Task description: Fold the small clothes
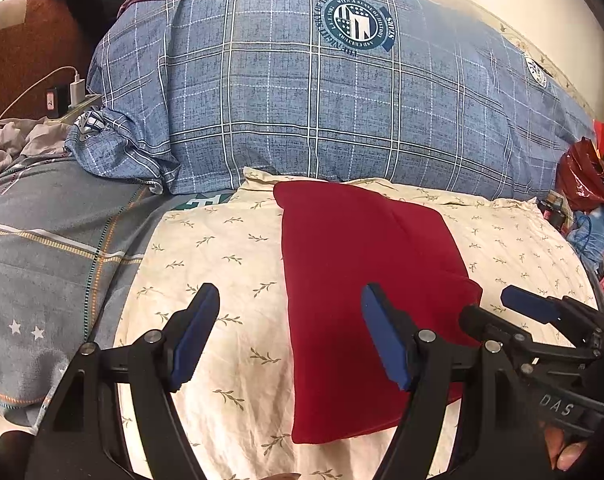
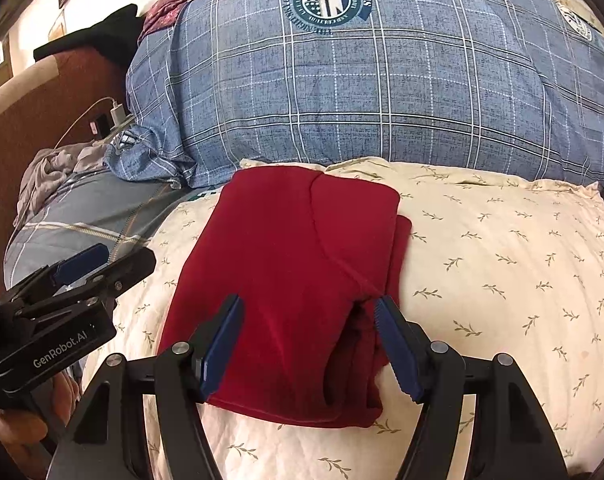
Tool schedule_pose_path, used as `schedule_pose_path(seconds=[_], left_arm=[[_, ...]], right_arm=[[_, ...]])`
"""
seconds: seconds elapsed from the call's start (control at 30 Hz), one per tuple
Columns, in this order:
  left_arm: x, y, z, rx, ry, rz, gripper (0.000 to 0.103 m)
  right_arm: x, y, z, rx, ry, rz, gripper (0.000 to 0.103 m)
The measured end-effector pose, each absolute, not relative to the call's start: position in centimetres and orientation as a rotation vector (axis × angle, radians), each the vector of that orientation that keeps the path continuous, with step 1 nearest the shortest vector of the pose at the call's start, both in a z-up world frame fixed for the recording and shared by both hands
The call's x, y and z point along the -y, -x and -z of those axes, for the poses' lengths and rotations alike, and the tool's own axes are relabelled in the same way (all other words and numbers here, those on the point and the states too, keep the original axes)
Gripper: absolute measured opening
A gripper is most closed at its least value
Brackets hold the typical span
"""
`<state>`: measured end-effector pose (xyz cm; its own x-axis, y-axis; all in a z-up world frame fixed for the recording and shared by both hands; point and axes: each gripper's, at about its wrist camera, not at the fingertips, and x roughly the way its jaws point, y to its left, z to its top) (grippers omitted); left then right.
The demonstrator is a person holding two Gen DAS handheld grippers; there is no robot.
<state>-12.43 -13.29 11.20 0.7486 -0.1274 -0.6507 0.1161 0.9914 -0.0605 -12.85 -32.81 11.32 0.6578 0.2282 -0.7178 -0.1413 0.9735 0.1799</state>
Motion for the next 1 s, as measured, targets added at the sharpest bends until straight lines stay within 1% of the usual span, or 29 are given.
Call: schedule_pose_path(seconds=[1.0], left_arm=[[14.0,11.8,-10.2,-0.736,0.005,0.139,0.073]], right_arm=[[32.8,12.1,-9.9,-0.867,-0.117,-0.219,0.070]])
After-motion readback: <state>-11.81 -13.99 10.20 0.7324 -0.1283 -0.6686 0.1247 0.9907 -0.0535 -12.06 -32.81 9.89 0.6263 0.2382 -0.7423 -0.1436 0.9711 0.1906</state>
